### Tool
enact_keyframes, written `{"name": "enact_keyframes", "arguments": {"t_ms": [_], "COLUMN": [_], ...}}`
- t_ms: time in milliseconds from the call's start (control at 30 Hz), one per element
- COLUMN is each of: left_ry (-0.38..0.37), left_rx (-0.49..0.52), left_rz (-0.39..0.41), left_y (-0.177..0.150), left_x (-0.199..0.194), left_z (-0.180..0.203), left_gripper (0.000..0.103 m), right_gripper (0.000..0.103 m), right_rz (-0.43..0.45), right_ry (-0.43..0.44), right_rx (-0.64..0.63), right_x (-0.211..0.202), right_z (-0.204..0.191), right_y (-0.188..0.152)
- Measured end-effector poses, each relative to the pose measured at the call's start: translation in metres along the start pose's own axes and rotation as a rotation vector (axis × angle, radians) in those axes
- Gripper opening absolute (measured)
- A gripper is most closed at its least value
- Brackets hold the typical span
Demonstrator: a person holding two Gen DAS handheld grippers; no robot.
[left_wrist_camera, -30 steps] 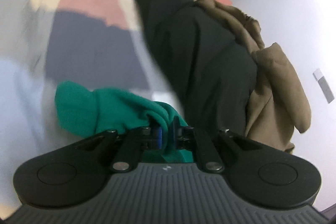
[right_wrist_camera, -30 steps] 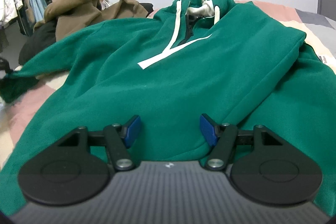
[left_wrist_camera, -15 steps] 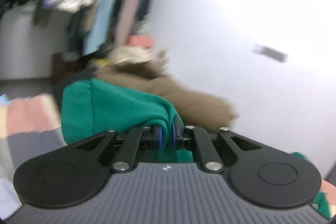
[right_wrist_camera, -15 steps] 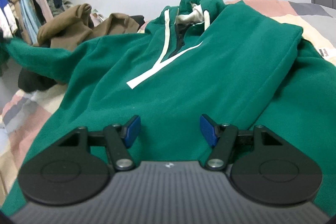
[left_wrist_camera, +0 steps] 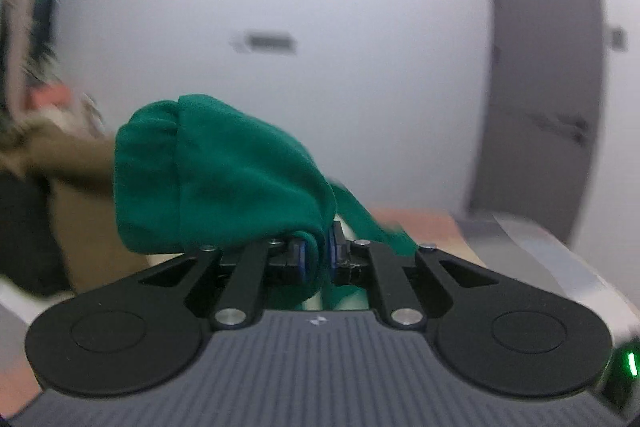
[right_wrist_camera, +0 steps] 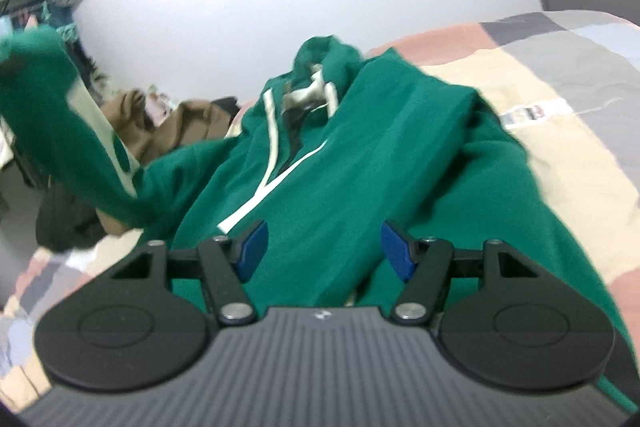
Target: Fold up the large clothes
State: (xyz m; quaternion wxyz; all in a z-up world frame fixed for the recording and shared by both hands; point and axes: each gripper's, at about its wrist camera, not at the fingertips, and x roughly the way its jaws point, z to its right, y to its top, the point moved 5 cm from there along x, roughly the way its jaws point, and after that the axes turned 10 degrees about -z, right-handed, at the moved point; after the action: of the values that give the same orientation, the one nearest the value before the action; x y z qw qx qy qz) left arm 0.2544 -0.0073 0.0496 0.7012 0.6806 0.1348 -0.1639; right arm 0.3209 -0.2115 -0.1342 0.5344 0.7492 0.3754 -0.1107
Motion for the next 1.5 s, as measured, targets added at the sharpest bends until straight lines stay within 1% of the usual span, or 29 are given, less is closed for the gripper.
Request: {"name": "enact_keyframes", "arguments": {"t_ms": [67,133,200,267,300,367,400,433,467,500,567,600,667,700,733,800,867,967,1033,1067,1133,1267,1333,1400,1500], "left_ry": [-0.044,-0.083,-0.119,-0.134,-0.143,-0.145,-0.147,-0.173,-0.203,-0.222,-0.238,-0.245,-0.274,-0.287,-0.298,-0.308,-0.305,-0.266,-0.257,-0.237,-0.193,-0.123,-0.095,-0.071,-0.069], "left_rx": [0.058,0.088,0.111,0.132,0.142,0.153,0.153,0.155,0.156,0.15,0.17,0.177,0.169,0.154,0.128,0.071,-0.013,-0.159,-0.263,-0.303,-0.359,-0.461,-0.467,-0.444,-0.429], "left_rz": [-0.077,-0.17,-0.286,-0.38,-0.416,-0.431,-0.434,-0.46,-0.481,-0.482,-0.485,-0.486,-0.481,-0.478,-0.473,-0.451,-0.414,-0.368,-0.352,-0.341,-0.33,-0.342,-0.344,-0.35,-0.37], "left_y": [-0.035,-0.065,-0.093,-0.118,-0.128,-0.138,-0.144,-0.146,-0.146,-0.146,-0.145,-0.142,-0.14,-0.14,-0.14,-0.134,-0.127,-0.114,-0.108,-0.106,-0.104,-0.109,-0.115,-0.12,-0.127], "left_x": [0.014,0.03,0.048,0.066,0.071,0.072,0.07,0.069,0.066,0.06,0.046,0.04,0.021,0.004,-0.012,-0.026,-0.036,-0.028,-0.019,-0.013,0.001,0.027,0.038,0.046,0.057], "left_z": [0.03,0.052,0.061,0.067,0.067,0.06,0.055,0.056,0.056,0.055,0.05,0.056,0.049,0.05,0.046,0.032,0.014,-0.018,-0.039,-0.051,-0.069,-0.1,-0.108,-0.11,-0.109], "left_gripper": [0.011,0.011,0.011,0.011,0.011,0.012,0.025,0.035,0.054,0.064,0.074,0.075,0.075,0.076,0.076,0.076,0.078,0.078,0.078,0.078,0.078,0.078,0.078,0.078,0.078], "right_gripper": [0.065,0.066,0.067,0.067,0.067,0.067,0.067,0.067,0.067,0.067,0.067,0.067,0.067,0.067,0.067,0.067,0.067,0.067,0.067,0.067,0.067,0.067,0.067,0.066,0.065], "right_rz": [0.008,0.018,0.029,0.036,0.038,0.039,0.039,0.038,0.038,0.037,0.032,0.029,0.02,0.016,0.011,0.005,0.0,-0.011,-0.011,-0.008,0.004,0.023,0.027,0.013,-0.024], "right_ry": [-0.006,-0.014,-0.017,-0.02,-0.024,-0.027,-0.027,-0.027,-0.023,-0.017,0.003,0.016,0.052,0.071,0.091,0.117,0.148,0.187,0.203,0.206,0.213,0.22,0.211,0.193,0.133], "right_rx": [0.031,0.059,0.094,0.115,0.122,0.139,0.144,0.146,0.147,0.147,0.147,0.146,0.141,0.138,0.13,0.112,0.091,0.03,-0.018,-0.046,-0.119,-0.268,-0.344,-0.407,-0.504], "right_x": [-0.007,-0.014,-0.021,-0.026,-0.027,-0.03,-0.031,-0.032,-0.033,-0.033,-0.033,-0.033,-0.034,-0.034,-0.034,-0.035,-0.035,-0.033,-0.033,-0.033,-0.033,-0.031,-0.027,-0.02,-0.005], "right_z": [0.008,0.017,0.026,0.034,0.036,0.04,0.04,0.041,0.041,0.041,0.039,0.037,0.031,0.027,0.023,0.014,0.005,-0.014,-0.027,-0.034,-0.05,-0.078,-0.091,-0.1,-0.11], "right_y": [0.001,0.001,0.002,0.002,0.002,0.001,0.002,0.001,0.001,0.001,0.001,0.001,0.001,0.0,0.0,0.0,-0.001,-0.003,-0.004,-0.006,-0.011,-0.02,-0.026,-0.033,-0.045]}}
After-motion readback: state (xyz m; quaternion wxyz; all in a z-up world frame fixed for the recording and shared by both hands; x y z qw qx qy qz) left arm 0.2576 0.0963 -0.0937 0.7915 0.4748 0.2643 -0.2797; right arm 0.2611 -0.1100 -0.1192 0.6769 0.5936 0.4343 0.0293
